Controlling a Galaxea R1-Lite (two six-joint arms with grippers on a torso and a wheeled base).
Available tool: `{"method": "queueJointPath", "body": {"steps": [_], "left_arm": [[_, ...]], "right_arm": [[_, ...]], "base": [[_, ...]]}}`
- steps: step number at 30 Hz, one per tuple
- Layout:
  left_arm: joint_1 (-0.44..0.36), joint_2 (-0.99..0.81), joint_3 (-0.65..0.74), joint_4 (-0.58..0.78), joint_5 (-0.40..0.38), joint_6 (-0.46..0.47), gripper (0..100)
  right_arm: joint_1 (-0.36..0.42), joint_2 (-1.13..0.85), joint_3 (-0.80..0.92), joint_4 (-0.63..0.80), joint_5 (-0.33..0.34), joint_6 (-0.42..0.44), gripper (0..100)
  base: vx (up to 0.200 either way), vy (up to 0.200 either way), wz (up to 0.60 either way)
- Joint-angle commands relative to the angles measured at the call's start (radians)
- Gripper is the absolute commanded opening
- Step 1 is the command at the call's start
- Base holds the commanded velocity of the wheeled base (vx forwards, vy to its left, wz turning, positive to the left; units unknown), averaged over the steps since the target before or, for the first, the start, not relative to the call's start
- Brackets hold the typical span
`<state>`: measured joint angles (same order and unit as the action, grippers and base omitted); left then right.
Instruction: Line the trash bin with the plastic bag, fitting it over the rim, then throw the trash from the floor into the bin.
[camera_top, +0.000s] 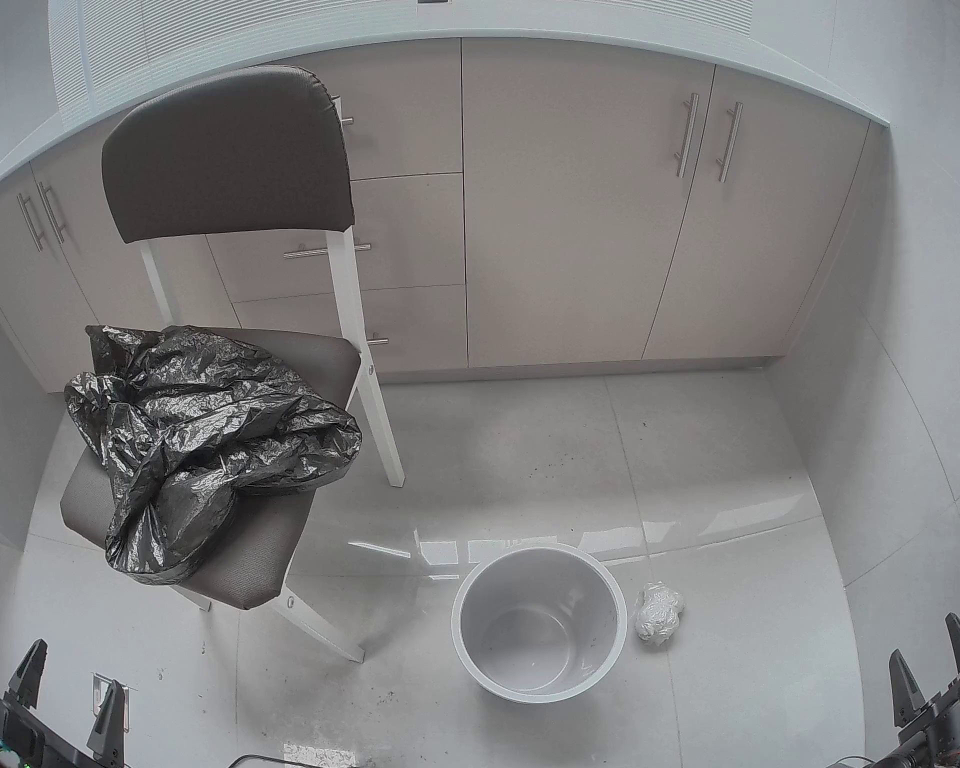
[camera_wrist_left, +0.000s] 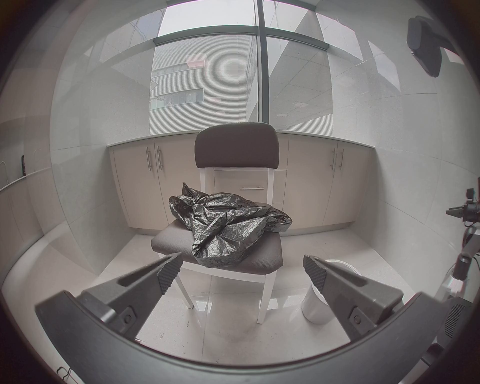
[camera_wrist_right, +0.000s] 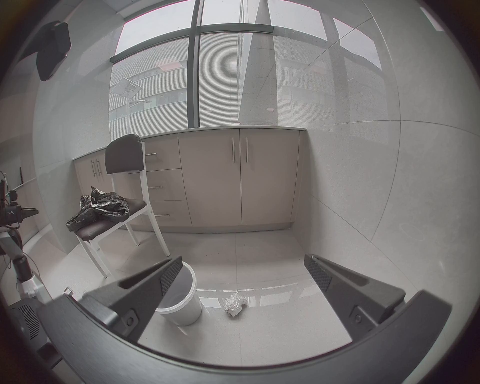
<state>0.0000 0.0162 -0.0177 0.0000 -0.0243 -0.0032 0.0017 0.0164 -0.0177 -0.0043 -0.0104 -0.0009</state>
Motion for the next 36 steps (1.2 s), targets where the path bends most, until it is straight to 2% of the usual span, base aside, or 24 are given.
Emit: {"method": "queueJointPath", "body": {"steps": [1,2,3,5,11,12,13,14,15,16,17,19,20,22,24,26,28,29,30,32,36], "left_arm": [[-0.025,0.091,-0.226,0.023,0.0,-0.098,100],[-0.031,0.122,-0.269,0.034,0.001,-0.121,100],[-0.054,0.219,-0.389,0.092,0.001,-0.161,100],[-0.074,0.301,-0.458,0.144,0.0,-0.162,100],[-0.087,0.456,-0.444,0.091,-0.006,-0.169,100],[-0.091,0.567,-0.436,0.032,-0.005,-0.187,100],[-0.087,0.608,-0.432,0.017,-0.006,-0.189,100],[-0.089,0.613,-0.432,0.015,-0.006,-0.189,100],[-0.092,0.697,-0.438,-0.006,-0.005,-0.189,100],[-0.092,0.709,-0.439,-0.011,-0.005,-0.189,100],[-0.092,0.786,-0.452,-0.041,-0.006,-0.189,100],[-0.086,0.863,-0.466,-0.08,-0.005,-0.19,100],[-0.08,0.91,-0.47,-0.103,-0.005,-0.19,100],[-0.067,0.961,-0.47,-0.133,-0.003,-0.19,100],[-0.015,1.074,-0.47,-0.21,-0.005,-0.167,100],[0.012,1.148,-0.473,-0.256,-0.003,-0.124,100],[0.049,1.213,-0.482,-0.301,-0.002,-0.081,100],[0.055,1.223,-0.484,-0.307,-0.002,-0.077,100],[0.089,1.28,-0.489,-0.344,-0.003,-0.049,100],[0.123,1.331,-0.492,-0.38,-0.008,-0.031,100],[0.17,1.426,-0.492,-0.446,-0.017,0.005,100]], "right_arm": [[-0.002,-0.016,0.018,-0.002,-0.002,-0.013,100],[-0.002,-0.016,0.018,-0.002,0.0,-0.014,100],[-0.002,-0.016,0.018,-0.003,0.0,-0.016,100],[-0.002,-0.016,0.018,-0.003,0.0,-0.016,100],[-0.002,-0.016,0.018,-0.003,0.001,-0.016,100],[-0.002,-0.013,-0.015,-0.033,0.003,0.007,100],[0.011,0.024,-0.107,-0.068,0.01,0.071,100],[0.014,0.037,-0.131,-0.074,0.006,0.087,100],[0.067,0.232,-0.458,-0.086,-0.016,0.298,100],[0.075,0.254,-0.496,-0.08,-0.02,0.323,100],[0.09,0.347,-0.66,-0.025,-0.026,0.283,100],[0.119,0.441,-0.706,0.044,-0.017,0.153,100],[0.139,0.482,-0.686,0.053,-0.01,0.131,100],[0.17,0.533,-0.654,0.026,0.001,0.148,100],[0.264,0.698,-0.579,-0.184,0.018,0.257,100],[0.282,0.841,-0.567,-0.356,0.02,0.357,100],[0.268,0.982,-0.57,-0.488,0.021,0.418,100],[0.267,1.002,-0.57,-0.507,0.021,0.421,100],[0.262,1.105,-0.565,-0.599,0.02,0.424,100],[0.262,1.186,-0.555,-0.68,0.018,0.435,100],[0.253,1.294,-0.502,-0.795,0.021,0.446,100]], "base": [[0.0,0.0,0.0],[0.0,0.0,0.0],[0.0,0.0,0.0],[0.0,0.0,0.0],[0.0,0.0,0.0],[0.0,0.0,0.0],[0.0,0.0,0.0],[0.0,0.0,0.0],[0.0,0.0,0.0],[0.0,0.0,0.0],[0.0,0.0,0.0],[0.0,0.0,0.0],[0.0,0.0,0.0],[0.0,0.0,0.0],[0.0,0.0,0.0],[0.0,0.0,0.0],[0.0,0.0,0.0],[0.0,0.0,0.0],[0.0,0.0,0.0],[0.0,0.0,0.0],[0.0,0.0,0.0]]}}
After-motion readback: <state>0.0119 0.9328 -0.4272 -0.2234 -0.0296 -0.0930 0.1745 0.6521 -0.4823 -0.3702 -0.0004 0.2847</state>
